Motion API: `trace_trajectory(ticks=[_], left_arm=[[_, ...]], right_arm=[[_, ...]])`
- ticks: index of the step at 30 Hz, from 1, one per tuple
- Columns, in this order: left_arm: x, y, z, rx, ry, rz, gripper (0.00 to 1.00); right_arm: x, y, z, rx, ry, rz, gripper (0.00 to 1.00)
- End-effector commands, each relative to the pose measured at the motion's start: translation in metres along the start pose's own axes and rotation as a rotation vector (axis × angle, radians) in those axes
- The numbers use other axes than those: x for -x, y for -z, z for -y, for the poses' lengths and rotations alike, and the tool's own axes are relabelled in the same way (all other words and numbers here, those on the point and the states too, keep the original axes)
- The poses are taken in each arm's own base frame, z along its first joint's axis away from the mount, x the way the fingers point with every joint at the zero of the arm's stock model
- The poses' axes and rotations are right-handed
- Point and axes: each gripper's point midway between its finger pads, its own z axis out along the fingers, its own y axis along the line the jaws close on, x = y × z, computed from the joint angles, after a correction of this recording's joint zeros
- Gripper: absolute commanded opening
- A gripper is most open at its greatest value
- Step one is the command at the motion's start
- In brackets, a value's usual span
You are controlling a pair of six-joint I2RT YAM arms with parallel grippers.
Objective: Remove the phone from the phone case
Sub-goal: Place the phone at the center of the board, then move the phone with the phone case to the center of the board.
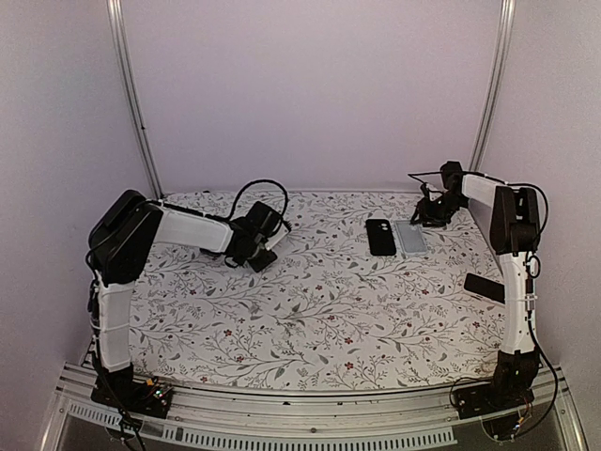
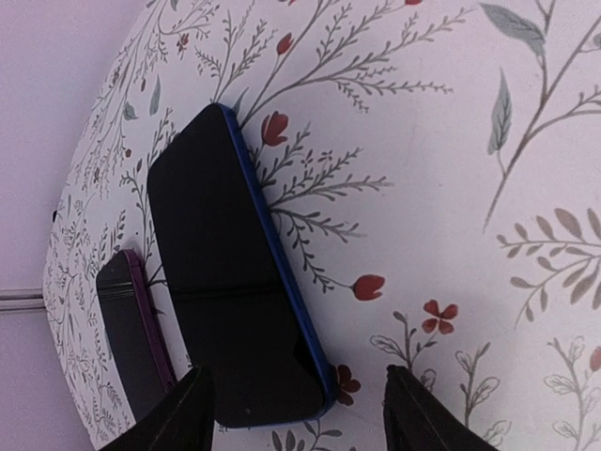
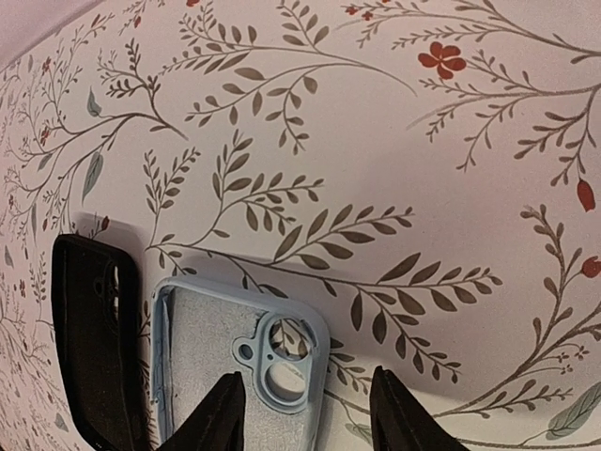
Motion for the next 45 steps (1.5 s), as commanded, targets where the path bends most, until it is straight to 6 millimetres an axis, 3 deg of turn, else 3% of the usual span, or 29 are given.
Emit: trace_trajectory(ticks=[1,5,10,12,18,24,35,45], left_arm=[[0.021,0.025,-0.015,-0.052,0.103,0.065,0.65],[0.034,0.039,-0.019,-0.093,0.173,0.099,0.76],[0.054,0.06,-0.024,-0.164,0.279,0.15,0.98],[0.063,0.071,-0.025,-0.201,0.326,0.177,0.99],[0.084,0.1,-0.033,-0.286,0.467,0.245,0.99],[0.095,0.126,-0.032,-0.395,0.597,0.284,1.0],[0.1,0.163,-0.024,-0.548,0.689,0.348,0.99],[0.093,0.184,-0.019,-0.618,0.714,0.395,0.99]], right_arm=[[0.023,0.024,0.001,-0.046,-0.016,0.085,0.57],[0.032,0.048,-0.005,-0.066,-0.016,0.149,0.75],[0.027,0.071,-0.003,-0.12,-0.033,0.195,0.94],[0.025,0.088,-0.005,-0.145,-0.048,0.226,0.99],[-0.003,0.112,0.0,-0.215,-0.113,0.255,0.99],[-0.051,0.127,0.01,-0.291,-0.2,0.252,0.99],[-0.139,0.186,0.088,-0.393,-0.493,0.326,0.99],[-0.186,0.203,0.138,-0.411,-0.666,0.336,0.99]])
